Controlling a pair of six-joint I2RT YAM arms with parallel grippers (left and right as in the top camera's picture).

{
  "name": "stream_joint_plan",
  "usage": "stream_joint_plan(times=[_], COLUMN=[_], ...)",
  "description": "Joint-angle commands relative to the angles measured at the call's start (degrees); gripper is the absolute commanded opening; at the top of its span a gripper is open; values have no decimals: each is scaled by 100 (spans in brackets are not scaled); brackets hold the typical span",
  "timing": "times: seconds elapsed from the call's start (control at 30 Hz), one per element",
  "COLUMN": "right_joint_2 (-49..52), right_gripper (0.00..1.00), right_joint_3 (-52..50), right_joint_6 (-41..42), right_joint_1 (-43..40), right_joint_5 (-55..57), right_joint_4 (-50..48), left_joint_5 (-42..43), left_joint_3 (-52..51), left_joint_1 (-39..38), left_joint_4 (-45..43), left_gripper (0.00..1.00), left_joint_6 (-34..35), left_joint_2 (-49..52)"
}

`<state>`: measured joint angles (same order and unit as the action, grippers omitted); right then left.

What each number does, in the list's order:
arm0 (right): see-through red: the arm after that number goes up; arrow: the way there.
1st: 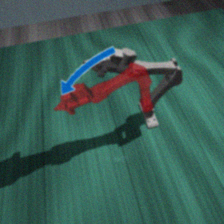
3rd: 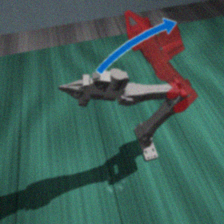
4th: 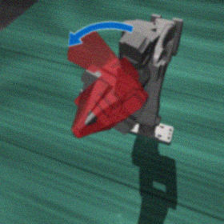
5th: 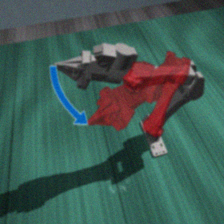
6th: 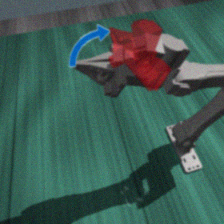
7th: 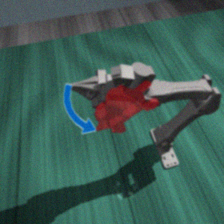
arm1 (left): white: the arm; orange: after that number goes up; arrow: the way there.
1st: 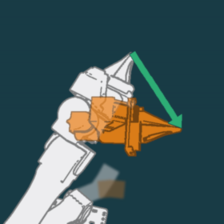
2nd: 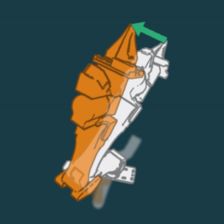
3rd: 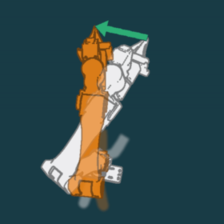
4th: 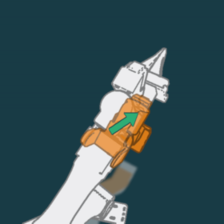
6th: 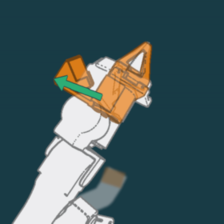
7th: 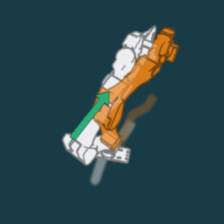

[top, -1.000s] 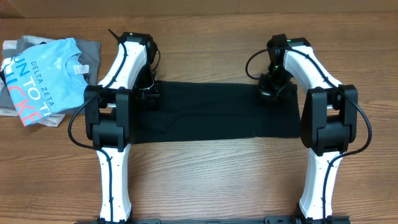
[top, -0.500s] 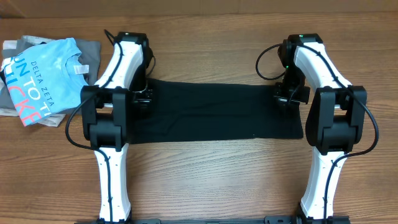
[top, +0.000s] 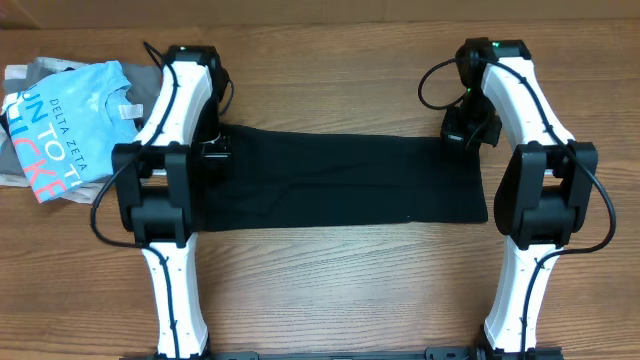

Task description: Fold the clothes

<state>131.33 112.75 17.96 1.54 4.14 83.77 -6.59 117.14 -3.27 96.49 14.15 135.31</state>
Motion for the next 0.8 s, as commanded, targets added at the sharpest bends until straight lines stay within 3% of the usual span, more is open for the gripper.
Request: stream_joint_plan(times=[0.0, 0.27, 0.47, 0.77], right_joint_2=[-208, -208, -205, -205], right_gripper=[5, 6, 13, 17], right_joint_3=[-59, -461, -758, -780], right_joint_6=[-197, -192, -190, -190], right_joint_1=[-94, -129, -129, -129], right_joint_5=[-378, -428, -428, -426], right_joint_4=[-140, -448, -723, -730], left_joint_5=[929, 1224, -162, -715], left_joint_3=[146, -109, -304, -767], left_joint_1=[-107, -308, -302, -50], left_joint_4=[-4, -256, 42, 42], left_gripper=[4, 4, 5, 29], left_joint_6=[-439, -693, -74, 282], left_joint_2=[-345, -343, -411, -439])
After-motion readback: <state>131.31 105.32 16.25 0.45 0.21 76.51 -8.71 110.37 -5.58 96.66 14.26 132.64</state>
